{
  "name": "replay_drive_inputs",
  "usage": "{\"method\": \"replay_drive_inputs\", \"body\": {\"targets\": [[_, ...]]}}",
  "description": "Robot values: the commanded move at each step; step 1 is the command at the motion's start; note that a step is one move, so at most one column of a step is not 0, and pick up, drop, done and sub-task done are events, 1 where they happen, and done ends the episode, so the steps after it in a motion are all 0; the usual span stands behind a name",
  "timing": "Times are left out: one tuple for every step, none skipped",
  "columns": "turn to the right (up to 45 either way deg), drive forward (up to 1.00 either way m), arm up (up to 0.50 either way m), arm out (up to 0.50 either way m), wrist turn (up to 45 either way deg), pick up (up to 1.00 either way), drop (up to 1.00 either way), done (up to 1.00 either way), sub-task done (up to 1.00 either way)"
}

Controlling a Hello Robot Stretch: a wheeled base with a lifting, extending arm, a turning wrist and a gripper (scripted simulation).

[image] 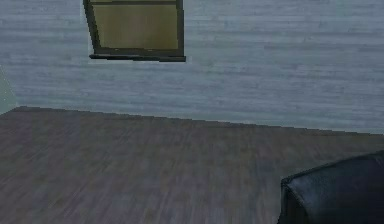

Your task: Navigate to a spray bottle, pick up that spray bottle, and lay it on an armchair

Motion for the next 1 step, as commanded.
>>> {"method": "replay_drive_inputs", "body": {"targets": [[0.0, 0.00, 0.00, 0.00, 0.0, 0.00, 1.00, 0.00, 0.00]]}}
